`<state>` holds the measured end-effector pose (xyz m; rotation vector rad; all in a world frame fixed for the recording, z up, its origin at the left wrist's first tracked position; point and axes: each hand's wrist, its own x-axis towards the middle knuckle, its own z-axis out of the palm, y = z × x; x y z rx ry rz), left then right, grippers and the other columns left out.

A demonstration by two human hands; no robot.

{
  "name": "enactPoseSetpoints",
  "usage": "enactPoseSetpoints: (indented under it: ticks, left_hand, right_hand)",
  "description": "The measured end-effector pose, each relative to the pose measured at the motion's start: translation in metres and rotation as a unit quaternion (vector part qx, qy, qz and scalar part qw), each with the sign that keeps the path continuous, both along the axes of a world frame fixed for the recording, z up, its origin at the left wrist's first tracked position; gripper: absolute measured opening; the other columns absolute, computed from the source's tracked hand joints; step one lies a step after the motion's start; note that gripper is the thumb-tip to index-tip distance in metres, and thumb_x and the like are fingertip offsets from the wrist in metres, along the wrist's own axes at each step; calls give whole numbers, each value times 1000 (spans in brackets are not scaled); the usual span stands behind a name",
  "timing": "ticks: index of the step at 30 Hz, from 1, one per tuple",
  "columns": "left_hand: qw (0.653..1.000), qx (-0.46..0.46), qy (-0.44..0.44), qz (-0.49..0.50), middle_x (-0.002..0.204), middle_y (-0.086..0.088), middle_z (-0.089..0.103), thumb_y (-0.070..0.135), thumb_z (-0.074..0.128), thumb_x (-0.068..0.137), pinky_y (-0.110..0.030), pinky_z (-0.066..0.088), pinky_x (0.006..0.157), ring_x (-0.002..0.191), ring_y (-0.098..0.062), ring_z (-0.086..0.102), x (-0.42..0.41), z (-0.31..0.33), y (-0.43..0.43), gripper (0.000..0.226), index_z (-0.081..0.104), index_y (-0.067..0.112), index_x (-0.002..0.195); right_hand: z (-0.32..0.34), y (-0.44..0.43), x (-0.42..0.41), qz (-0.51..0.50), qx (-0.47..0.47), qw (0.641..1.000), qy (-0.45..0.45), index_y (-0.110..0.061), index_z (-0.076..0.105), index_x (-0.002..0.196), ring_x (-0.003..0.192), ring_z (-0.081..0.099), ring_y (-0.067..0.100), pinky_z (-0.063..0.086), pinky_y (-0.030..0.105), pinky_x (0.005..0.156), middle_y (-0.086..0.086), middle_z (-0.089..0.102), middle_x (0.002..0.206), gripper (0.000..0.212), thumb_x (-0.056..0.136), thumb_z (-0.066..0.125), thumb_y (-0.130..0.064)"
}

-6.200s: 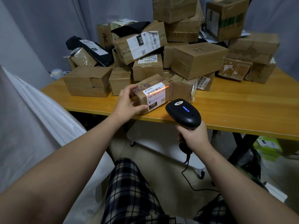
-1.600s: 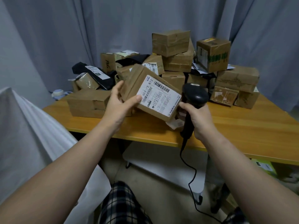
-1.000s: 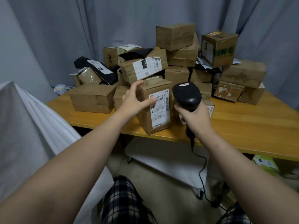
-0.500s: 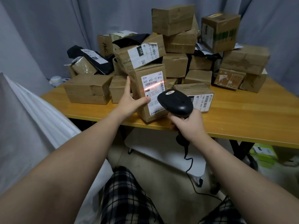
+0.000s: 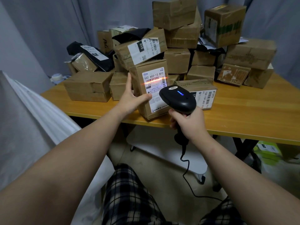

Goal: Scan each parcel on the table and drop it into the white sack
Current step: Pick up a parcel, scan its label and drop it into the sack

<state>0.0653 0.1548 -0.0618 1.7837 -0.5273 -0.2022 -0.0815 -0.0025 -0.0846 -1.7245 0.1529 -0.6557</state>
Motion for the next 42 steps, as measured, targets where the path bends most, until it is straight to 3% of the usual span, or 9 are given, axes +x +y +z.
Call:
enactPoseSetpoints:
  ticks: [11,15,19,22,26,28,31,39,42]
  left_hand:
    - [996,-53,-65,15,142,-5,46,31,84,70,-42,46,103,130,-21,49,-11,11,15,118,-2,40,151]
    - [989,-63,-123,56,147,12,36,49,85,62,-40,43,106,131,-13,46,-25,24,55,122,4,37,152]
    - [981,-62,-139,120,132,-4,49,49,84,62,-34,52,95,115,-19,57,-38,19,121,114,9,42,147]
    - [972,-63,-112,197,121,7,47,38,79,67,-17,53,78,107,-8,58,-50,-3,189,108,6,36,146]
    - [944,-65,-26,323,121,4,49,16,69,86,-13,53,78,105,-7,57,-63,-64,283,97,-5,32,147]
    - [921,-54,46,384,129,-2,50,7,70,84,-16,51,82,109,-11,56,-65,-103,323,102,-5,30,149]
    - [881,7,111,459,137,-7,46,19,80,64,-45,46,100,120,-22,51,-54,-158,360,113,7,27,149]
    - [847,105,226,469,149,-11,34,40,88,62,-46,42,104,133,-32,39,5,-283,351,125,6,17,153]
    - [842,133,243,463,152,-10,31,46,85,65,-46,41,105,134,-31,38,23,-313,348,123,4,22,153]
  right_hand:
    - [18,14,3,40,11,999,-33,-6,65,79,48,62,23,52,31,50,8,62,59,8,84,69,-1]
    - [32,48,11,88,19,995,-50,-11,65,81,47,60,22,52,32,50,6,62,59,14,84,68,2]
    - [35,103,27,193,12,981,-15,-12,64,80,46,61,18,51,30,49,0,64,56,17,84,67,4]
    - [19,152,43,261,-27,964,47,-10,65,80,51,62,17,52,28,52,3,65,61,11,84,68,0]
    - [-21,213,70,302,-56,939,157,-14,63,76,49,60,6,49,22,48,1,63,61,16,80,72,-2]
    - [-48,237,87,305,-109,923,208,-13,63,75,54,64,11,54,33,53,3,64,62,12,77,75,-10]
    - [-78,265,107,309,-184,904,232,-5,62,80,68,67,31,54,50,65,15,67,70,20,75,74,-21]
    - [-128,286,158,316,-337,840,285,-25,44,66,60,52,17,38,31,54,-3,49,61,26,82,65,-25]
    - [-141,276,171,303,-392,813,306,-28,50,82,71,55,14,42,29,57,-8,55,74,17,84,66,-32]
